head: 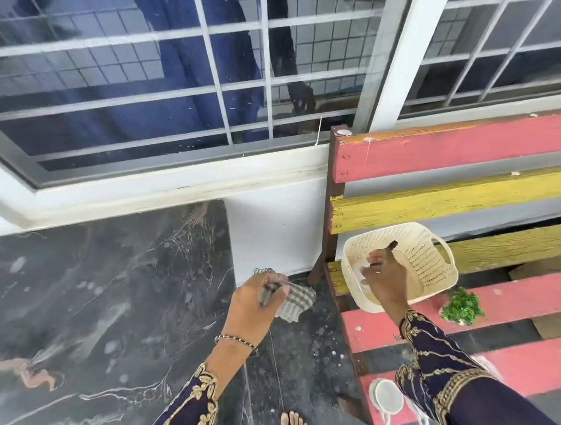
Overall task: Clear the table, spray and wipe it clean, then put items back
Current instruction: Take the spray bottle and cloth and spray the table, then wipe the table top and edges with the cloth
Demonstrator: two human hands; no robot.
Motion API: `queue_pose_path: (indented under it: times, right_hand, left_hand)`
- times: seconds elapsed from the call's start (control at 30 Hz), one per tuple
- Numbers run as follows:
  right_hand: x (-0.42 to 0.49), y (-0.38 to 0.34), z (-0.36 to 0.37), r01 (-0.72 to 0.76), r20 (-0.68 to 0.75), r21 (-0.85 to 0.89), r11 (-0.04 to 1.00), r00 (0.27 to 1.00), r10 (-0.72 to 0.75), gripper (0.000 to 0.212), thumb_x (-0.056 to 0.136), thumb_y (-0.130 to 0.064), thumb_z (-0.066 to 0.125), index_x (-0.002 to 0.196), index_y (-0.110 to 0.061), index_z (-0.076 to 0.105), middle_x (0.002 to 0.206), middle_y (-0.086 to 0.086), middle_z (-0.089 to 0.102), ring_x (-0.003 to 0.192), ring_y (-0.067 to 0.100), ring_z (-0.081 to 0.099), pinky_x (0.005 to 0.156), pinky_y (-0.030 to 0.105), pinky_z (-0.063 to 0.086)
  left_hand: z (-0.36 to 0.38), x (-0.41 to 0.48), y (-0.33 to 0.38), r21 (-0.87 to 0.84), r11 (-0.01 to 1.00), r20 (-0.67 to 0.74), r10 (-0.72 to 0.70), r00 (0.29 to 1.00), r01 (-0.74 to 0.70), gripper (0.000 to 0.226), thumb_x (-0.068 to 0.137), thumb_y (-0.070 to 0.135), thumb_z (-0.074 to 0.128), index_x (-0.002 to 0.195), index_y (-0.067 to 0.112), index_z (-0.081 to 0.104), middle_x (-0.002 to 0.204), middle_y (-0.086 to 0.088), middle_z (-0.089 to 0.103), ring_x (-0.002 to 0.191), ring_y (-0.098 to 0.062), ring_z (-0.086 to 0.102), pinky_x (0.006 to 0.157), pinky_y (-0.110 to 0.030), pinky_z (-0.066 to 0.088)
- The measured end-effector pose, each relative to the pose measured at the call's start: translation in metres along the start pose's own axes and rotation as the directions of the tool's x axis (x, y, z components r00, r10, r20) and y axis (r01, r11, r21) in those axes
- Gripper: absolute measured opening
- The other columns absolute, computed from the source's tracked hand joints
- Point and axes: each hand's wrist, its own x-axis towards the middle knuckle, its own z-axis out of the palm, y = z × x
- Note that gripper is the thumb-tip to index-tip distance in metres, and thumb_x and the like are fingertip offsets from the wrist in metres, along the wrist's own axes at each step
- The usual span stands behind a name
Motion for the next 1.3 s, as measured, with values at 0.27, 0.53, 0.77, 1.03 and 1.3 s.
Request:
queue_pose_path:
  times: [0.27,0.53,0.77,1.03,1.3]
  right_hand:
    - [-0.122,-0.109,0.046,0.279,0.261,0.115,0.953,0.917,-0.300,0.022,0.088,-0.005,0.076,0.109,-0.008,0.068,0.105,0.007,0.075,0.093,0.025,0.074,0.074,0.044,0.064]
    - [-0.272,-0.207,0.103,0.876,0.783,0.022,0.483,0.285,-0.553,0.088,0.076,0.007,0.064,0.142,-0.050,0.050,0.165,-0.020,0.022,0.151,0.005,0.020,0.107,0.036,0.047]
    - [-0.374,-0.228,0.174,0.937,0.884,0.054,0.344,0.115,-0.454,0.029,0.091,-0.028,0.075,0.116,-0.015,0.073,0.151,-0.009,0.054,0.153,0.007,0.027,0.122,0.046,0.020]
    - [-0.477,-0.253,0.252,0.771,0.914,0.105,0.628,0.173,-0.366,0.003,0.089,-0.040,0.066,0.090,-0.040,0.063,0.091,-0.022,0.062,0.081,-0.012,0.057,0.079,0.028,0.042]
    - [-0.520,-0.291,0.352,0.814,0.827,-0.051,0.578,0.359,-0.432,0.035,0.093,-0.035,0.064,0.065,-0.015,0.059,0.049,-0.008,0.044,0.053,0.012,0.044,0.062,0.040,0.037]
  left_hand:
    - [-0.072,-0.068,-0.001,0.171,0.970,0.016,0.172,0.985,-0.173,0.019,0.090,0.006,0.060,0.100,0.018,0.072,0.108,0.007,0.069,0.106,-0.004,0.059,0.098,-0.011,0.037]
    - [-0.175,-0.179,-0.052,0.541,0.791,0.155,0.238,0.959,-0.284,0.021,0.090,0.020,0.050,0.101,0.034,0.060,0.104,0.020,0.054,0.104,-0.009,0.058,0.074,-0.027,0.045]
    - [-0.259,-0.284,-0.130,0.583,0.798,0.013,0.177,0.984,-0.152,0.022,0.090,0.021,0.051,0.103,0.033,0.062,0.110,0.012,0.060,0.106,-0.011,0.059,0.077,-0.030,0.048]
    - [-0.350,-0.364,-0.216,0.307,0.945,-0.276,-0.025,0.961,0.113,0.015,0.083,0.014,0.068,0.084,0.028,0.074,0.096,0.011,0.061,0.085,-0.008,0.059,0.084,-0.031,0.049]
    - [-0.409,-0.401,-0.317,0.191,0.929,-0.461,-0.199,0.865,0.316,0.009,0.089,0.023,0.063,0.093,0.028,0.069,0.107,0.008,0.059,0.096,-0.014,0.062,0.087,-0.038,0.052]
